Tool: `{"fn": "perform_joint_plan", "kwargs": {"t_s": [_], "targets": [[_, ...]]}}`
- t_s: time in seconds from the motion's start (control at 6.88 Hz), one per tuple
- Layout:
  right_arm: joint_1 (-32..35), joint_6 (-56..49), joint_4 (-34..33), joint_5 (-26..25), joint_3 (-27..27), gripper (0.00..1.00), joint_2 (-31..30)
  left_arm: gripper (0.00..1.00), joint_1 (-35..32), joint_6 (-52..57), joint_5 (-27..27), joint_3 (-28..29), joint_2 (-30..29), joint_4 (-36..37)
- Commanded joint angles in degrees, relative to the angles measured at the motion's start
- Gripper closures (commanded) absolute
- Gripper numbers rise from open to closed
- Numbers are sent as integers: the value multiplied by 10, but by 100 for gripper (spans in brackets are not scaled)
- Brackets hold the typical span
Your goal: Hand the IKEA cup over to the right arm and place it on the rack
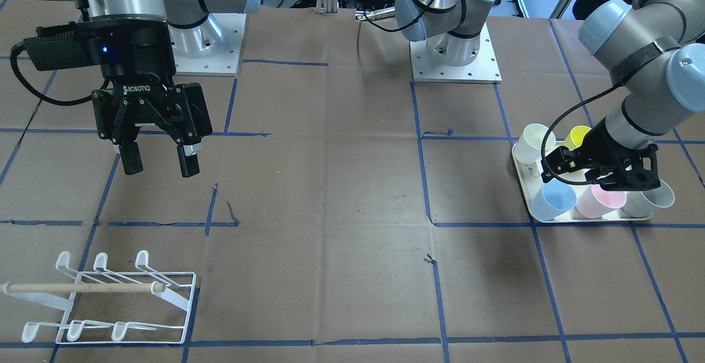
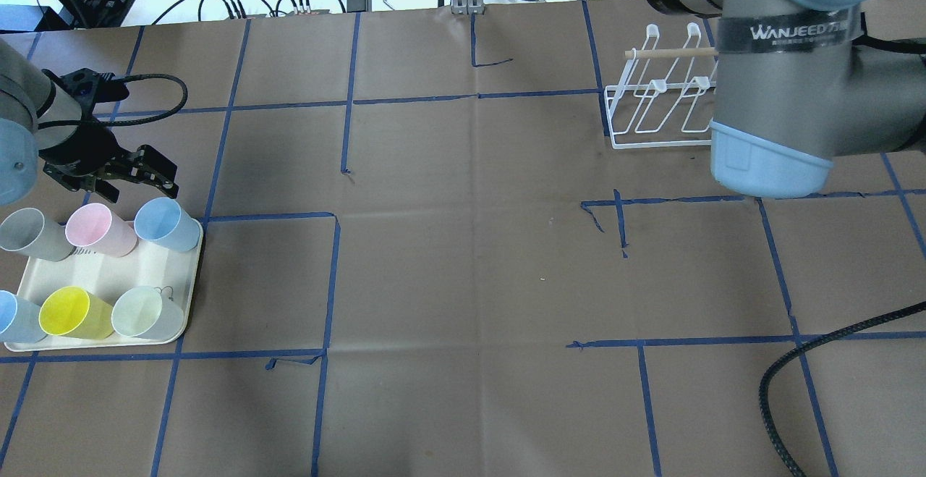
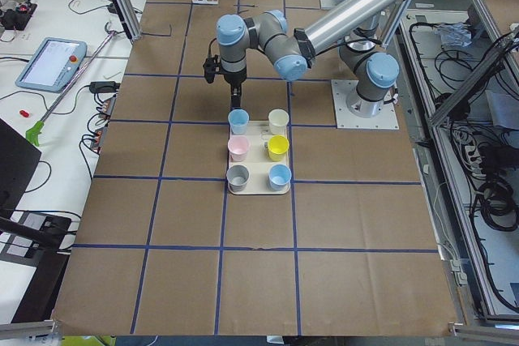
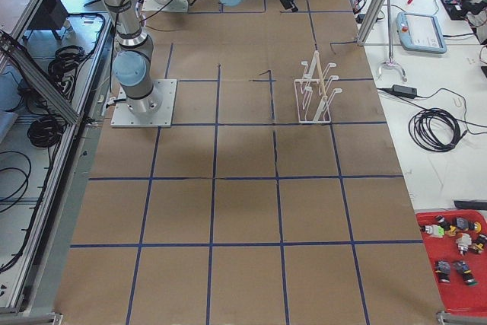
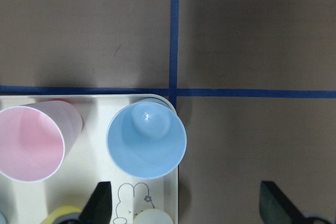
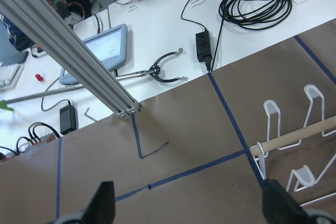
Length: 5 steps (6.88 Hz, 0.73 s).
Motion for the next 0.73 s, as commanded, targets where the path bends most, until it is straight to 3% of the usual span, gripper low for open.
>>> {"fn": "perform_joint_plan", "kwargs": {"t_s": [0.0, 0.29, 0.58], "targets": [[1, 136, -20, -1, 6, 0, -3, 0, -2, -1, 0, -3, -36, 31], [2, 167, -33, -3, 8, 0, 2, 0, -4, -1, 0, -6, -47, 36], [6, 173, -41, -1, 44, 0, -12, 0, -3, 0, 2, -52, -50, 98]]}}
